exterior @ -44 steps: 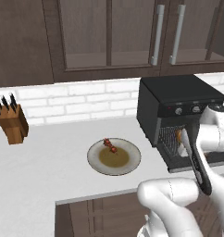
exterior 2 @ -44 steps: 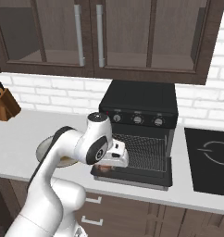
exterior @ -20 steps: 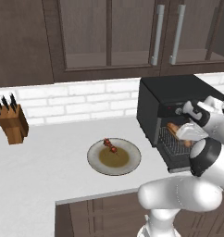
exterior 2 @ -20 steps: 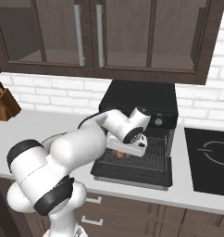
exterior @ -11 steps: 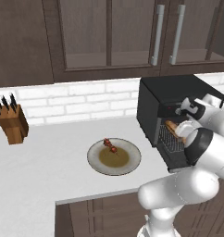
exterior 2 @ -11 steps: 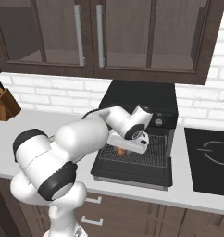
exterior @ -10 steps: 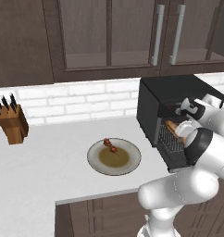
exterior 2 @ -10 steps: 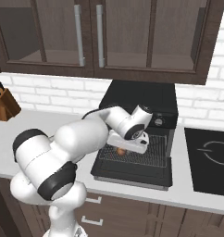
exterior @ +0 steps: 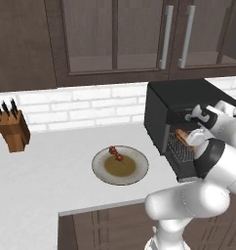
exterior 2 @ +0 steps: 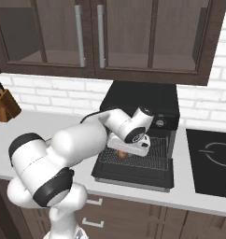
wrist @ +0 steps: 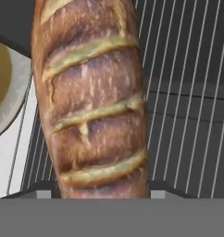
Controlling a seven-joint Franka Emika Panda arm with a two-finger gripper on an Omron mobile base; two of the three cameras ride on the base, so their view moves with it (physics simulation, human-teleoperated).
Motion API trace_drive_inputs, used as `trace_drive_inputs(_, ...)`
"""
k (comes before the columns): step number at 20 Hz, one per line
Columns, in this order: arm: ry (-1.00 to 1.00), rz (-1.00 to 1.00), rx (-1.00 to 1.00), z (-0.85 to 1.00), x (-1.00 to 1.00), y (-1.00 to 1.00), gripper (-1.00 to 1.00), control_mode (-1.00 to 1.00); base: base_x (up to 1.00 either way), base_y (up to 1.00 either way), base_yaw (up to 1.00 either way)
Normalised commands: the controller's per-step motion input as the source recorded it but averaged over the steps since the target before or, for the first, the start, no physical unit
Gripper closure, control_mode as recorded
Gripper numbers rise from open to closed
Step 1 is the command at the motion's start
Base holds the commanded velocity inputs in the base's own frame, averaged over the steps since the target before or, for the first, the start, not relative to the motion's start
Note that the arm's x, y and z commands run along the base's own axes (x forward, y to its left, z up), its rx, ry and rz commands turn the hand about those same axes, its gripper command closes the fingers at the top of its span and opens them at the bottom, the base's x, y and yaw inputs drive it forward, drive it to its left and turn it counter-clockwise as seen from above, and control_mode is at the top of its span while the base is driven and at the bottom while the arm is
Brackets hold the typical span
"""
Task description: Pick up the kebab skewer and baguette bread, and place them inside the toaster oven. Close the toaster oven door and start by setting the timer.
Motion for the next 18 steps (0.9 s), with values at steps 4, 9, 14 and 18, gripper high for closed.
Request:
trace_drive_inputs(4, -0.02, 0.00, 0.00, 0.00, -0.60, 0.06, -1.00, -1.00, 0.00, 0.00, 0.00)
trace_drive_inputs(9, -0.07, 0.00, 0.00, 0.35, -0.59, 0.20, -1.00, -1.00, 0.00, 0.00, 0.00)
trace_drive_inputs(14, -0.15, -0.02, -0.06, 0.83, -0.91, 0.66, -1.00, -1.00, 0.00, 0.00, 0.00)
trace_drive_inputs(18, -0.01, -0.04, -0.17, 0.27, -0.61, 1.00, -1.00, -1.00, 0.00, 0.00, 0.00)
